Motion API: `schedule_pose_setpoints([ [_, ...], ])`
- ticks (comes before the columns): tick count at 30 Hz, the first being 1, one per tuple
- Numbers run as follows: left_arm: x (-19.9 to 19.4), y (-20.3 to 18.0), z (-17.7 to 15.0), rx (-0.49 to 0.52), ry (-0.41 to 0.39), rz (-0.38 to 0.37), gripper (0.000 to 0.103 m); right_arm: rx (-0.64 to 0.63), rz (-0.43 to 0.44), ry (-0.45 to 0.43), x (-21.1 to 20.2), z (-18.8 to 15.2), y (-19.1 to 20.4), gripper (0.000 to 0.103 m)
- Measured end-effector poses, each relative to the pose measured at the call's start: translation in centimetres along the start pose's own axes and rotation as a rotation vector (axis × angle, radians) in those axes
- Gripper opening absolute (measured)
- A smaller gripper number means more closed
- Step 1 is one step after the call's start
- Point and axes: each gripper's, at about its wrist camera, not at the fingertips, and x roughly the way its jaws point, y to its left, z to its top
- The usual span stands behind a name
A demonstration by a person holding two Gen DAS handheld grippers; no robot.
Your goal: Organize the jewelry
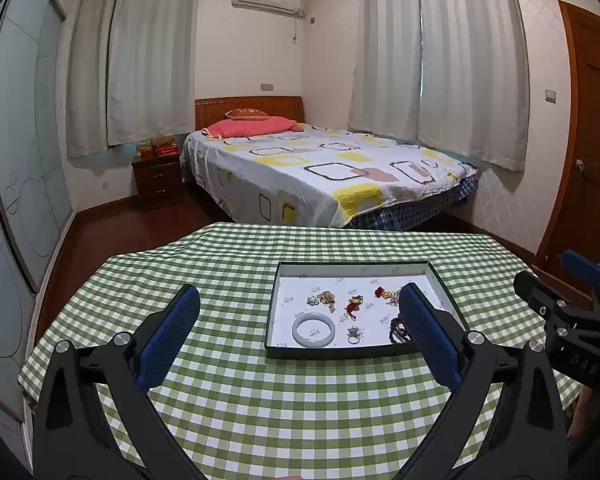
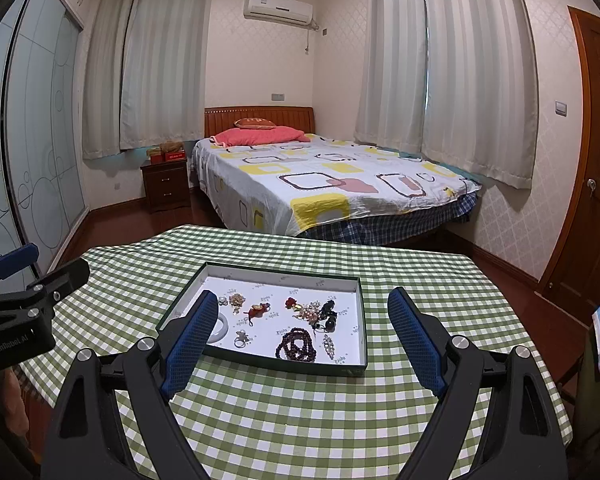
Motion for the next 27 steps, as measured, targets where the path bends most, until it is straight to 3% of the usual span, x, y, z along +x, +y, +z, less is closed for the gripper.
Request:
schedule_pose_setpoints([
  [27, 1.6, 0.8, -0.7, -0.023, 0.042, -0.019, 0.099, 0.004, -0.008, 0.011, 0.4, -0.4, -0.2, 0.084],
])
